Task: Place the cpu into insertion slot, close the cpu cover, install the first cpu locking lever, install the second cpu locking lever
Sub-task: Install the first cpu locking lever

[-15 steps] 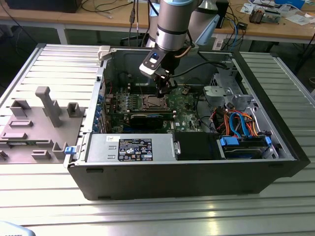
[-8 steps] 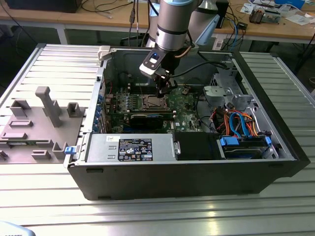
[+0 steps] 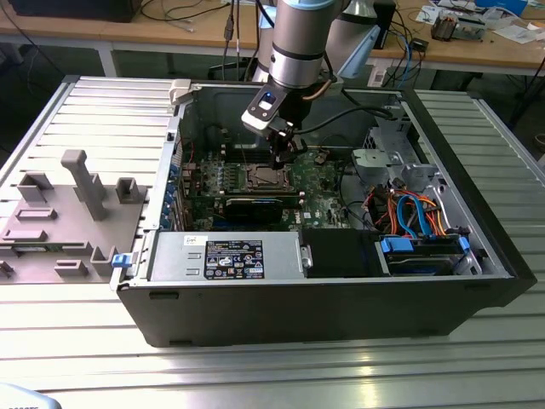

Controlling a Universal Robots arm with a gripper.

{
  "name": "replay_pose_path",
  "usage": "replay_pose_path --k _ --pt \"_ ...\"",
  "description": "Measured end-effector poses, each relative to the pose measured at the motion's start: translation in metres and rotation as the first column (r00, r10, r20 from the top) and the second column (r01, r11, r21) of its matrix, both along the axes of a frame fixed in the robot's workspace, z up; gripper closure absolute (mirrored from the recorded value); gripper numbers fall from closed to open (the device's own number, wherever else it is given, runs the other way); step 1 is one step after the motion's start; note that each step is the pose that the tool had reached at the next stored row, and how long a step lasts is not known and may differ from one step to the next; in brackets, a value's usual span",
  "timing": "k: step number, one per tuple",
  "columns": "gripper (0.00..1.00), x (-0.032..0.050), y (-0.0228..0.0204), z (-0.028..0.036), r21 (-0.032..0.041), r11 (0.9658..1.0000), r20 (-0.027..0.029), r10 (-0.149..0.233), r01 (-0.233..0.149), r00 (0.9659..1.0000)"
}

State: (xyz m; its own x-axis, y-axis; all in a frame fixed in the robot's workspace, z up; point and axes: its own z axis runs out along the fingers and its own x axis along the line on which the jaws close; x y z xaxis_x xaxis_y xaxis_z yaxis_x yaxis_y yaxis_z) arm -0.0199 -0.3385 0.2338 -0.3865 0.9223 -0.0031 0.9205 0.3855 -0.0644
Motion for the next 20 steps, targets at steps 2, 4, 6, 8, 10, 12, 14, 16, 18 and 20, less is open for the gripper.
replay_pose_path --k 2,4,6,8,10,12,14,16,18,20 --pt "0.89 0.0000 0.0000 0.0000 0.0000 1.0000 0.0000 0.001 -0.001 1.0000" --pt "0.89 0.0000 0.0000 0.0000 -0.0001 1.0000 -0.0001 0.002 -0.002 1.0000" --pt "0.89 0.0000 0.0000 0.0000 0.0000 1.0000 0.0000 0.003 -0.003 1.0000" --pt "0.89 0.0000 0.0000 0.0000 0.0000 1.0000 0.0000 0.004 -0.004 1.0000" --pt "0.89 0.0000 0.0000 -0.0001 0.0000 1.0000 0.0000 0.006 -0.006 1.0000" --pt "0.89 0.0000 0.0000 -0.0001 0.0000 1.0000 0.0000 0.007 -0.007 1.0000" --pt "0.89 0.0000 0.0000 -0.0001 0.0000 1.0000 -0.0001 0.008 -0.008 1.0000" --pt "0.89 0.0000 0.0000 -0.0001 0.0000 1.0000 0.0000 0.009 -0.009 1.0000" --pt "0.89 0.0000 0.0000 -0.0001 0.0000 0.9999 -0.0001 0.011 -0.011 0.9999" --pt "0.89 0.0000 0.0000 -0.0001 0.0000 0.9999 -0.0001 0.012 -0.012 0.9999"
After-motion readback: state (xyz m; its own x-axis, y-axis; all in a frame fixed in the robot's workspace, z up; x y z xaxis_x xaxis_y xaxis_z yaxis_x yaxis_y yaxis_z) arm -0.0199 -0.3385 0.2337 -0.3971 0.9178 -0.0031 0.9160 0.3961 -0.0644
